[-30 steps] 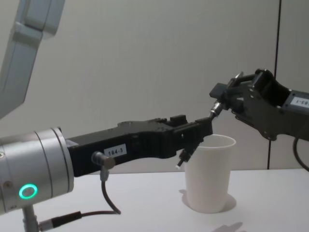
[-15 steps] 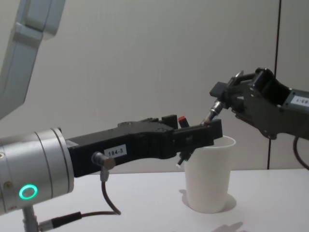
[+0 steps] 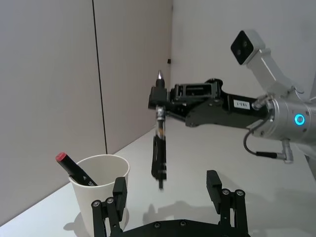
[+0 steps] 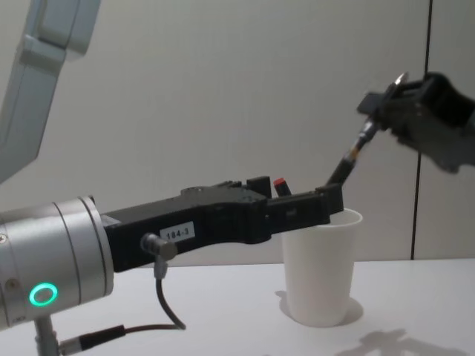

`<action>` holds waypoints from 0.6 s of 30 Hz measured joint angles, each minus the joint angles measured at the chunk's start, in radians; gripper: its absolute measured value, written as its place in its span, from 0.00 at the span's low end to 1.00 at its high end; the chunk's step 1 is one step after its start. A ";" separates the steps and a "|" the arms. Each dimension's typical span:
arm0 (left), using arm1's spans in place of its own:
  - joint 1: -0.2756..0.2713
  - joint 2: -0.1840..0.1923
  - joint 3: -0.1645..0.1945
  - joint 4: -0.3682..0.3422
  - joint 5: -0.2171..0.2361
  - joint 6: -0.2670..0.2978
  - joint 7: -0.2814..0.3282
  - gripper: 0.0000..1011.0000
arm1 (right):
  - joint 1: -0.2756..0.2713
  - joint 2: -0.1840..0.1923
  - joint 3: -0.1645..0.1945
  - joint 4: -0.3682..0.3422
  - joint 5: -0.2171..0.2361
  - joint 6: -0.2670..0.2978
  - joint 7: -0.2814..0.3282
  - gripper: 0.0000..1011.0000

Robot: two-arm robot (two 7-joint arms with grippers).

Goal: Place the pen into the pen holder.

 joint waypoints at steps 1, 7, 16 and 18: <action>0.000 0.000 0.000 0.000 0.000 0.000 0.000 0.99 | 0.003 0.003 0.003 0.001 -0.004 -0.003 0.000 0.14; 0.000 0.000 0.000 0.000 0.000 0.000 0.000 0.99 | 0.041 0.021 0.023 0.022 -0.068 -0.036 0.014 0.14; 0.000 0.000 0.000 0.000 0.000 0.000 0.000 0.99 | 0.129 0.023 0.033 0.085 -0.201 -0.063 0.067 0.14; 0.000 0.000 0.000 0.000 0.000 0.000 0.000 0.99 | 0.143 0.020 0.032 0.096 -0.225 -0.063 0.075 0.14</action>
